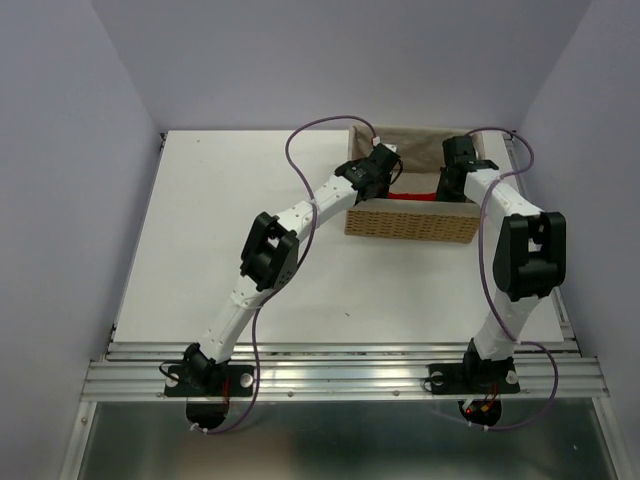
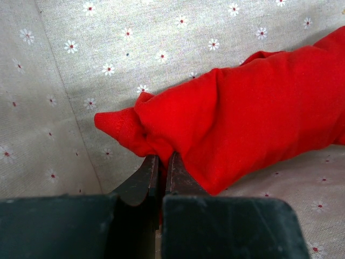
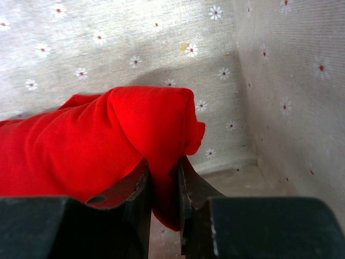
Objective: Roll the t-shirts
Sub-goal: Place the T-shirt in the bin.
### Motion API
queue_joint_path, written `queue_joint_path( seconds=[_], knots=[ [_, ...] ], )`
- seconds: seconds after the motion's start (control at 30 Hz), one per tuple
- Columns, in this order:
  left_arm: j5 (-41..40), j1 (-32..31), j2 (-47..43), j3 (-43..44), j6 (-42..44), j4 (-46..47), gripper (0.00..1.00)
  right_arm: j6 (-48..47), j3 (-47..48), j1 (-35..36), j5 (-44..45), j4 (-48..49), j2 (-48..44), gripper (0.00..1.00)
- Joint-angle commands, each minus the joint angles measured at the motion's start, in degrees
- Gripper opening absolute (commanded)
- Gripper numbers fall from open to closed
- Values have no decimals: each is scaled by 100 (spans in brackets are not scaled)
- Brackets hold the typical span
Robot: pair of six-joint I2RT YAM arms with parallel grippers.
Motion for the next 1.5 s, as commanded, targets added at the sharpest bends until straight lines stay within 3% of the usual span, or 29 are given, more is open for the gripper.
queue_joint_path(
  seconds=[0.0, 0.7, 0.77, 0.8, 0.93, 1.03, 1.2, 1.47],
  knots=[
    [-145, -29, -148, 70, 107, 9, 0, -228, 160, 12, 458, 10, 230, 1],
    [84, 32, -104, -185, 291, -167, 0, -193, -16, 12, 635, -95, 469, 1],
    [84, 32, -104, -176, 274, -184, 3, -193, -43, 12, 599, -95, 433, 1],
    [84, 32, -104, -176, 283, -202, 12, -193, -51, 12, 573, -87, 407, 2],
    [66, 32, -227, -168, 309, -228, 31, -228, -51, 12, 485, -60, 276, 22],
    [31, 32, -323, -115, 344, -211, 39, -141, -60, 12, 555, -17, 161, 30],
    [31, 50, -350, 184, 371, -351, 43, -61, 28, 12, 336, 10, -41, 42],
    [93, 103, -684, 263, 397, -316, 56, -53, 256, 12, 186, -43, -454, 71]
  ],
)
